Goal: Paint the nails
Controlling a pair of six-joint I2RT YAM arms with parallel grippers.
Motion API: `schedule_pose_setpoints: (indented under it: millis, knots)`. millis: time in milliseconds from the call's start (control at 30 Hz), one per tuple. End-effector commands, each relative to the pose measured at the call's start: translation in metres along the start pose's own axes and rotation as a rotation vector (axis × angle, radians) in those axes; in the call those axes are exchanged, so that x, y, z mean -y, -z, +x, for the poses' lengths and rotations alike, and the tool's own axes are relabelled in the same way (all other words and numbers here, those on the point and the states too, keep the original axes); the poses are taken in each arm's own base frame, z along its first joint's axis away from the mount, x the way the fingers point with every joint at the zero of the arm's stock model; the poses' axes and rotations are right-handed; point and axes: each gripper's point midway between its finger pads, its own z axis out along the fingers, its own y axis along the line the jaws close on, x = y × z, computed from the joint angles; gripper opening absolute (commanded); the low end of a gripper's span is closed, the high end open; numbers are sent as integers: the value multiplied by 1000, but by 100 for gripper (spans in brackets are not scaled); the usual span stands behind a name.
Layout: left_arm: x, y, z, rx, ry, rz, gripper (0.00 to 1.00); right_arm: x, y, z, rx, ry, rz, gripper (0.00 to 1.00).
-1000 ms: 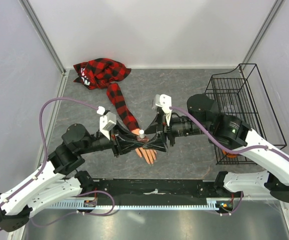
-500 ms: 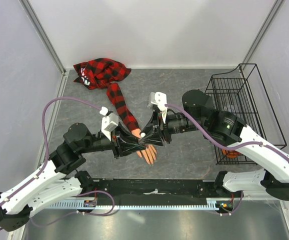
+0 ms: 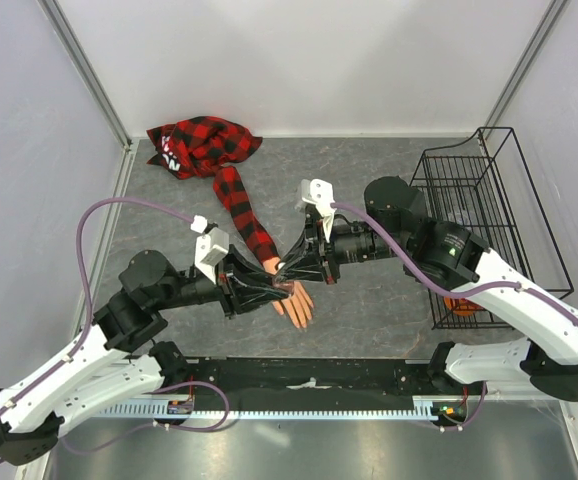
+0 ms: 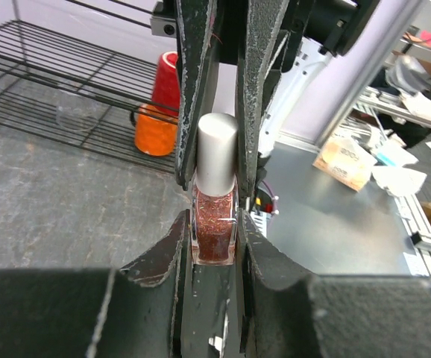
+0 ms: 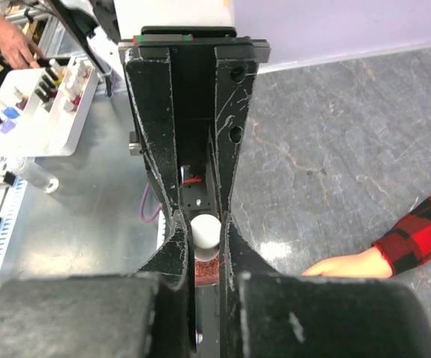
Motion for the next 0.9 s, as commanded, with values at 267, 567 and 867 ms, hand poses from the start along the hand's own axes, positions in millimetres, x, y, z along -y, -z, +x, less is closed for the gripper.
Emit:
schedule_pose_setpoints:
  millis: [267,567,867]
  knots:
    - [-86,5,-56,232,-359,-432,2,56,-36,26,-16,-367,547,0]
    - [-115,-9,-78,304,-530,-528,2,87,-39,57,-2,-379,909,0]
    - [-96,-15,-47,221,-379,-401,2,84,-24,34,30,-303,891,15]
